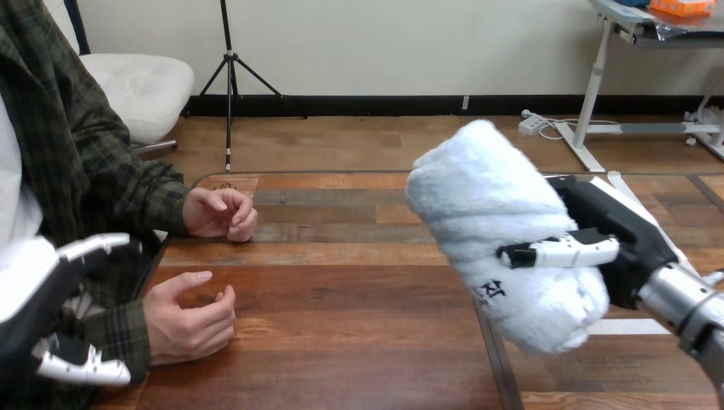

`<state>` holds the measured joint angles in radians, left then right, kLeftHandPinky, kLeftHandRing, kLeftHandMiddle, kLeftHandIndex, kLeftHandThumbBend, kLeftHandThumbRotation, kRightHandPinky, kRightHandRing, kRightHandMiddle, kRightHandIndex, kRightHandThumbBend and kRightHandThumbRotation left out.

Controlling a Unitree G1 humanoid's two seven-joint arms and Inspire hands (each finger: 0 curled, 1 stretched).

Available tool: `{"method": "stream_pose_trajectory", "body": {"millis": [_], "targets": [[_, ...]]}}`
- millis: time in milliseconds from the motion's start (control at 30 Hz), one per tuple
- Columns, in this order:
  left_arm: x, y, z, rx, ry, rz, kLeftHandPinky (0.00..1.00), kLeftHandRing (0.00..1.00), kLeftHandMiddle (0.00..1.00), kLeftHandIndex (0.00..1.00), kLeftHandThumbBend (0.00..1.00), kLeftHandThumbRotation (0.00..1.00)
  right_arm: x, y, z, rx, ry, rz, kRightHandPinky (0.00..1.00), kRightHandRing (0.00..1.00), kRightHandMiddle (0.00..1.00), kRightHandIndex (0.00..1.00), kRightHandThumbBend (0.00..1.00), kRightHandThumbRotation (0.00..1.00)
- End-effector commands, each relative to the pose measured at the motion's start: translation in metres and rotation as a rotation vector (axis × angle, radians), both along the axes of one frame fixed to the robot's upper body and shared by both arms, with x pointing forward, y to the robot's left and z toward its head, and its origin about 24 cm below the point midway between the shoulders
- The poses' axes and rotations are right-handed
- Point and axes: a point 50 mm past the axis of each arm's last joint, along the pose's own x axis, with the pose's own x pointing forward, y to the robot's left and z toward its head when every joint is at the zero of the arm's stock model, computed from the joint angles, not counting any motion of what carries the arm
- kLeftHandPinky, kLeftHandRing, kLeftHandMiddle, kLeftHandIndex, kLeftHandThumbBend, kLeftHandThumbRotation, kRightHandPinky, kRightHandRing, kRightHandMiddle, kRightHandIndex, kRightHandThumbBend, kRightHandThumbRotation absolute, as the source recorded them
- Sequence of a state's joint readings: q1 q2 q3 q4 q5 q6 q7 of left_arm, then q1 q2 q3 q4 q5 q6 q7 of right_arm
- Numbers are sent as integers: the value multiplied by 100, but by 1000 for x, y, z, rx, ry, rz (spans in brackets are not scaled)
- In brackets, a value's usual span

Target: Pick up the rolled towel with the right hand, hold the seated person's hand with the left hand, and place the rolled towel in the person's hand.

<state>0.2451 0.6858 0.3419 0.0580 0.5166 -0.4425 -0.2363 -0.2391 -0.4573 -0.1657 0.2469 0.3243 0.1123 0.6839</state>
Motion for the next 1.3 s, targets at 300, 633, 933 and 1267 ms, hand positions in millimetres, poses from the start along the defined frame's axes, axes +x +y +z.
{"method": "stream_pose_trajectory", "body": {"millis": [300, 633, 933, 1267], "targets": [[25, 11, -15, 50, 9, -44, 67, 74, 79, 81, 100, 19, -2, -8, 71, -34, -299, 9, 11, 16, 23, 26, 80, 0], [27, 13, -25, 61, 52, -35, 67, 73, 78, 81, 100, 18, -10, -10, 83, -57, -379, 7, 9, 14, 21, 25, 78, 0], [29, 13, -33, 88, 70, -40, 66, 73, 78, 80, 100, 19, -14, -16, 88, -79, -432, 15, 8, 14, 21, 26, 78, 0], [30, 12, -45, 95, 51, -44, 65, 71, 76, 78, 100, 17, -20, -17, 92, -82, -476, 28, 8, 13, 20, 25, 80, 1]]}}
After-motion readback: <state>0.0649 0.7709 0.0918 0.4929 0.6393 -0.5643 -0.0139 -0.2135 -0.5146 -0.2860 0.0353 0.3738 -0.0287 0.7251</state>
